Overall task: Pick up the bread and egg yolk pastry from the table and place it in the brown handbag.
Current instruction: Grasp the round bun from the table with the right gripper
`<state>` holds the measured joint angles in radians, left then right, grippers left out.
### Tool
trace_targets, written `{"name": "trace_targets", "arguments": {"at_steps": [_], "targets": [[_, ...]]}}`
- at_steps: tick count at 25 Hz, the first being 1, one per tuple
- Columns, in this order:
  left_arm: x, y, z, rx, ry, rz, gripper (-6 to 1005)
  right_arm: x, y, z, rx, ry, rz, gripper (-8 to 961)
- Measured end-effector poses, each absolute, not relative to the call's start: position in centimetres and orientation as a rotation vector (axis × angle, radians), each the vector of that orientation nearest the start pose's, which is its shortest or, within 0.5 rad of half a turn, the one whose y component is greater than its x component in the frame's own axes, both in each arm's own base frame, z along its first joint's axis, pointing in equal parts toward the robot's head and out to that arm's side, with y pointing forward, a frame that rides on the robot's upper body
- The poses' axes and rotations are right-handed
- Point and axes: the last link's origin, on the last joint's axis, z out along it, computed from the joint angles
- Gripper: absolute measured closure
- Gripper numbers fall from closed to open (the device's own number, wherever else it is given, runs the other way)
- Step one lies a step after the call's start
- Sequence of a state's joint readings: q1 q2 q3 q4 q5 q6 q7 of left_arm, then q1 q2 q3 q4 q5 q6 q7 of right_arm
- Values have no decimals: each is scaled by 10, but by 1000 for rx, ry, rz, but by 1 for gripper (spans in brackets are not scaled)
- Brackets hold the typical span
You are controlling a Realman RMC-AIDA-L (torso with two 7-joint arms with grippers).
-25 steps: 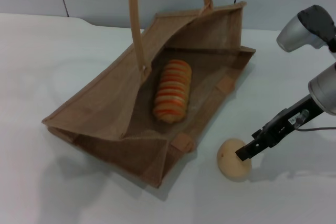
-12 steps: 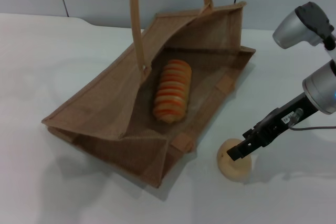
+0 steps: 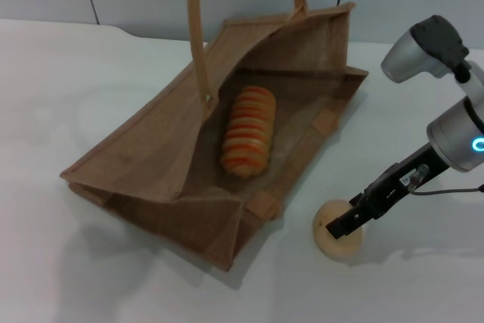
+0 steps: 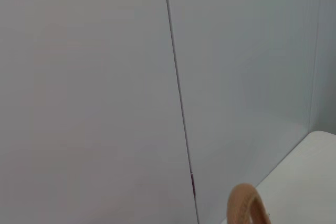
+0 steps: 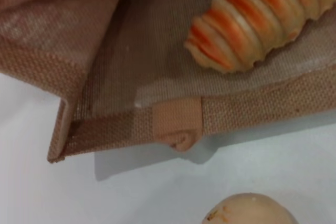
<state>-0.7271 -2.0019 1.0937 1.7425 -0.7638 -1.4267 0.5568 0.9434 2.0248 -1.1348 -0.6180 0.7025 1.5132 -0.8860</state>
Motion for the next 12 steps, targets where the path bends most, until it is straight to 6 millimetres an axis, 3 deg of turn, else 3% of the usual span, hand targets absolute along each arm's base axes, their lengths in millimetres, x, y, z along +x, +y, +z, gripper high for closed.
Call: {"name": "trace_targets", "arguments": {"at_steps": [12], "targets": [[-49,395,130,-2353,-482,-270,900,186,381,-46,-2901,1112,-444,121]]}}
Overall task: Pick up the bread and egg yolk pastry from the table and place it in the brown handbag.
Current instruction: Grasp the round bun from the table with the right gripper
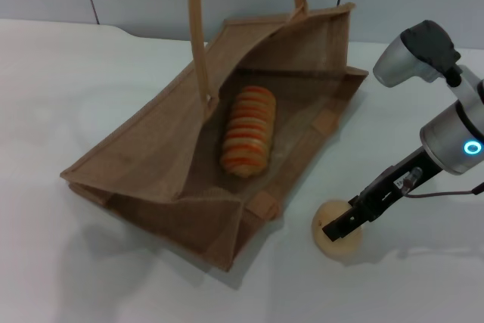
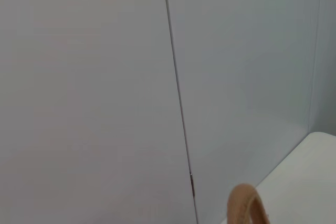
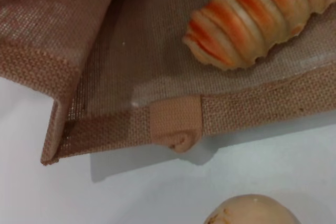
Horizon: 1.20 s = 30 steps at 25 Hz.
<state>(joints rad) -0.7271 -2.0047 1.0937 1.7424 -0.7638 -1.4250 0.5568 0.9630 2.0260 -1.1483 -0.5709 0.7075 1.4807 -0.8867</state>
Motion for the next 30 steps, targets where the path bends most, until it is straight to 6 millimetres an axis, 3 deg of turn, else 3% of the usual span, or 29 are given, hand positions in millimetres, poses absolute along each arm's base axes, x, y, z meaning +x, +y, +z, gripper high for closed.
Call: {"name": "trace_targets", "arguments": {"at_steps": [15,30], "targets": [[-49,400,123,-2372,-502,-264,898,189,381,-56,-2892,1124,-477,122],[-47,401,121,-2383,-502,-259,900,186,381,-59,-2909,1107,-471,276]]}}
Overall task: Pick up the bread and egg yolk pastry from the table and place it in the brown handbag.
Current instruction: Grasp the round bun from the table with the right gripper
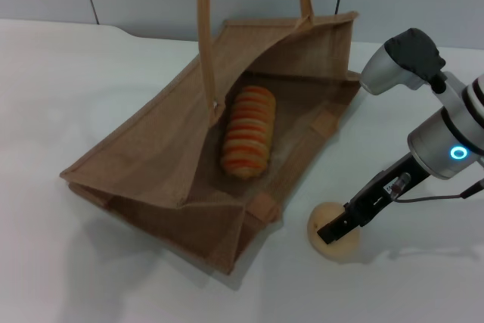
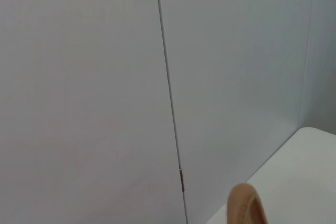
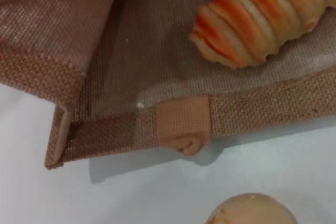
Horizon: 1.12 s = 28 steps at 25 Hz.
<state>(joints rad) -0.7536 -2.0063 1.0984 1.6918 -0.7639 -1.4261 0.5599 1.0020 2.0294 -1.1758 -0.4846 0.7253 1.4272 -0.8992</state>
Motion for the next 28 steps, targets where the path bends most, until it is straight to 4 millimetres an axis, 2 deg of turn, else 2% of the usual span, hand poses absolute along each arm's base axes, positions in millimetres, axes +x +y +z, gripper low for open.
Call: {"name": "trace_targets", "arguments": {"at_steps": [19,24,28], "targets": [[-47,400,122,-2382,-499,-260,899,183,382,-58,-2909,1102,-453,382],[-48,401,123,-2380,-496,-258,900,175,387,-55,-2916,1095,-380,392],[-48,401,126,-2376,-492,-266,899,159,398,-46,-2912,1027,-304,406]]}}
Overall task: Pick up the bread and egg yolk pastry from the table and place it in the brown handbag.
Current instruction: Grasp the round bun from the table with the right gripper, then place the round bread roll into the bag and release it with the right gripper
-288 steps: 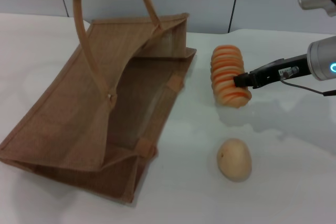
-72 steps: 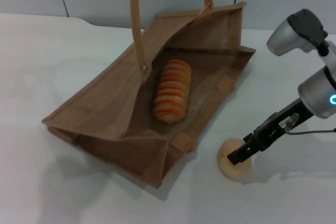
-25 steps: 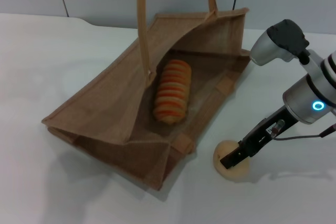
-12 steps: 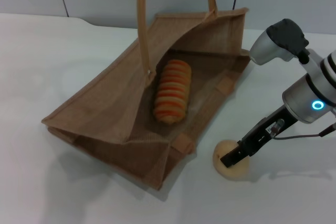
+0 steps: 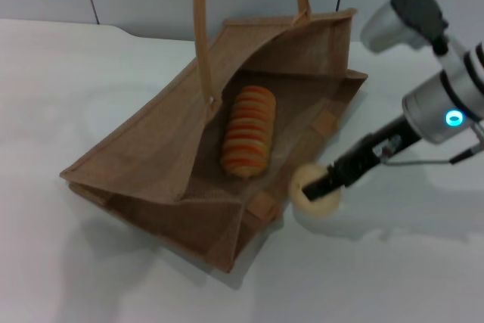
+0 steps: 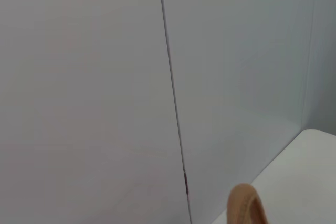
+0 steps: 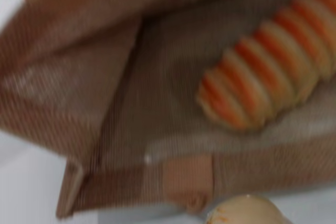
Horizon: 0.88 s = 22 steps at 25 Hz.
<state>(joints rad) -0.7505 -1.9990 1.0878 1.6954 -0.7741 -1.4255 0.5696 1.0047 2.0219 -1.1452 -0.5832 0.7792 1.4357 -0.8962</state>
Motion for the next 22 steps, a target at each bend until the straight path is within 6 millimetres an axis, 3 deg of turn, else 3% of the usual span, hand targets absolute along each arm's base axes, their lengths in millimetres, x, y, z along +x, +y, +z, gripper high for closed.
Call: {"name": "trace_targets", "arguments": {"at_steps": [8,14,22], "targets": [[-26,397,119,-2444,-416,-327,899,128,415,-22,-2897,964,-60,441],[-12,394,117,-2480,-377,-389,900,117,414,-32,-2949,936,100,461],[0,386,114,-2510,-347,-463,901,115,417,-48,-2963,917,182,476]]}}
